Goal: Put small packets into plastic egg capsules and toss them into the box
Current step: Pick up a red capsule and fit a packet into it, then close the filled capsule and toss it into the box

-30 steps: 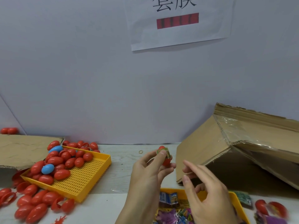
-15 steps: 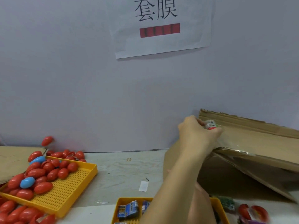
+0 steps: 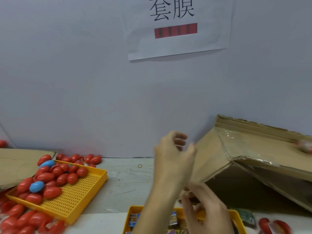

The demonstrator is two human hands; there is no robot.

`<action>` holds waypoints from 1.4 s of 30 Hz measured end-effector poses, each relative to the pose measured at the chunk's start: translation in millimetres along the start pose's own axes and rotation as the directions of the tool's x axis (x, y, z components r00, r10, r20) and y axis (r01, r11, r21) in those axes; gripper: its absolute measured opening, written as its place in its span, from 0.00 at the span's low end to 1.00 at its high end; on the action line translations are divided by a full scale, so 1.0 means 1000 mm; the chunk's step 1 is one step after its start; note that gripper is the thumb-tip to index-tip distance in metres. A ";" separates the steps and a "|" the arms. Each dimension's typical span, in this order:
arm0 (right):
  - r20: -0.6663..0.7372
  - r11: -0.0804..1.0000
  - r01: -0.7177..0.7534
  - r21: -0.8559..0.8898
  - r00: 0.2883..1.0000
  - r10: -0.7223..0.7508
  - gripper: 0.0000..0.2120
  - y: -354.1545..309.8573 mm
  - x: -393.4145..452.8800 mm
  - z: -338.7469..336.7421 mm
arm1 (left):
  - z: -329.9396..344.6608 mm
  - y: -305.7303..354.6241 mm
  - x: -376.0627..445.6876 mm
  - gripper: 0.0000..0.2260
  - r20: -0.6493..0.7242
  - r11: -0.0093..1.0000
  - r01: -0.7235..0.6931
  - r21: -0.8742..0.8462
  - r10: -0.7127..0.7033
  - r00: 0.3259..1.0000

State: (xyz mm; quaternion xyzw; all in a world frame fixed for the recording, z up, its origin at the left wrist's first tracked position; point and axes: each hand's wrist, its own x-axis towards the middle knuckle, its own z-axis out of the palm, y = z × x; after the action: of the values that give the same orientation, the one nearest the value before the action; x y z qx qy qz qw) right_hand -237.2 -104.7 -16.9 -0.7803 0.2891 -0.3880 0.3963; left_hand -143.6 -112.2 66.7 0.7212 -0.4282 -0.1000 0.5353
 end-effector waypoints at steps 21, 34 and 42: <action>-0.134 0.972 0.011 -0.235 0.990 -0.043 0.19 0.012 -0.002 0.008 | -0.177 -0.184 0.012 0.22 -0.399 0.759 0.481 0.439 -0.315 0.861; -0.111 0.964 -0.044 -0.261 0.994 0.016 0.20 0.005 -0.002 0.007 | -0.168 -0.191 0.016 0.16 -0.421 0.588 0.580 0.563 -0.400 0.814; -0.124 0.953 -0.049 -0.300 0.992 0.012 0.19 0.001 -0.002 0.007 | -0.172 -0.196 0.017 0.16 -0.493 0.640 0.571 0.515 -0.324 0.808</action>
State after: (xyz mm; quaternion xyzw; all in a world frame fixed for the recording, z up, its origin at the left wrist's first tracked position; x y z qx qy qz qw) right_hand -233.1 -101.1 -21.3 -0.8024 0.3803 -0.3794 0.2599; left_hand 70.5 5.4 -26.4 0.9486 -0.1356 0.0529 0.2811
